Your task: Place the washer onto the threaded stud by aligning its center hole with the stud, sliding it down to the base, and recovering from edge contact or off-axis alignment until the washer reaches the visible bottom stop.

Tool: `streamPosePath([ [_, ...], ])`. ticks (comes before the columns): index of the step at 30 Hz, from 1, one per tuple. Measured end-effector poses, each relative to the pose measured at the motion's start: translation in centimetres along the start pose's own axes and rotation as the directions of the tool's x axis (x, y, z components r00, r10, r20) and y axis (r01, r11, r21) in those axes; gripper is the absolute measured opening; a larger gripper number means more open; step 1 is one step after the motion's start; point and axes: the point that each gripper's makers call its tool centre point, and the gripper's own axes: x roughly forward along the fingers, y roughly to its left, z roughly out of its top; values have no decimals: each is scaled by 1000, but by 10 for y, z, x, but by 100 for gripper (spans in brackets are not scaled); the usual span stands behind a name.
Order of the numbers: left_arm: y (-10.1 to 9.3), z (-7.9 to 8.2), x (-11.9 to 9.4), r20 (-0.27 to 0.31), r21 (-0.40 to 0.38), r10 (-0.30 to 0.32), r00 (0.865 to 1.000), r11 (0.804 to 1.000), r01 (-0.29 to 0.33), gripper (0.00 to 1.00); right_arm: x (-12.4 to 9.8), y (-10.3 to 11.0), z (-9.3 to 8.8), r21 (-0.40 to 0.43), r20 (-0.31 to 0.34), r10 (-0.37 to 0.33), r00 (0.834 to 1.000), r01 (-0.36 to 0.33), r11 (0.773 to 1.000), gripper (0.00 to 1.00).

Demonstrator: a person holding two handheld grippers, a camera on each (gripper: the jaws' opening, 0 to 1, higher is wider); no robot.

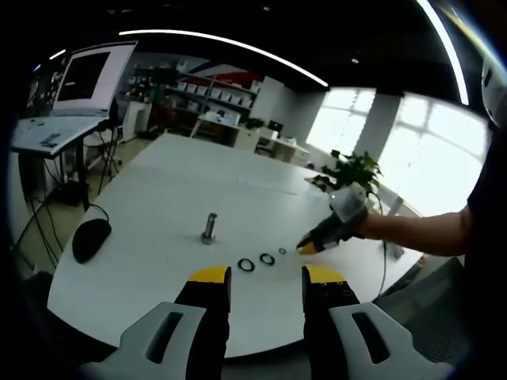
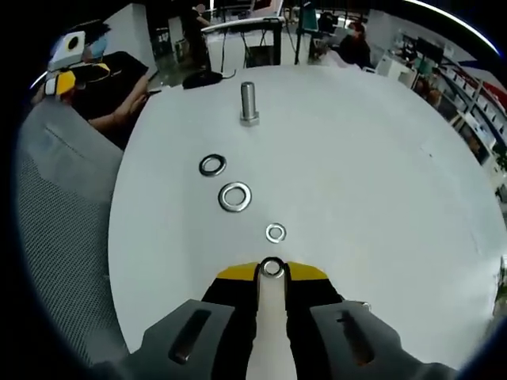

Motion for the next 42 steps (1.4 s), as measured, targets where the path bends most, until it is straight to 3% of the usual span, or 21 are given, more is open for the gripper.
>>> streamPosePath([
  [9, 0, 0, 0, 2, 1, -2, 1000, 1000, 2, 34, -18, -1, 0, -18, 7, -7, 1000, 7, 1000, 13],
  [25, 1, 0, 0, 3, 2, -3, 1000, 1000, 3, 34, -50, -22, -1, 1, 2, -67, 998, 67, 998, 13],
  [42, 3, -1, 0, -3, 3, 2, 1000, 1000, -2, 33, -59, -41, -5, -22, -18, -130, 991, 130, 991, 13],
])
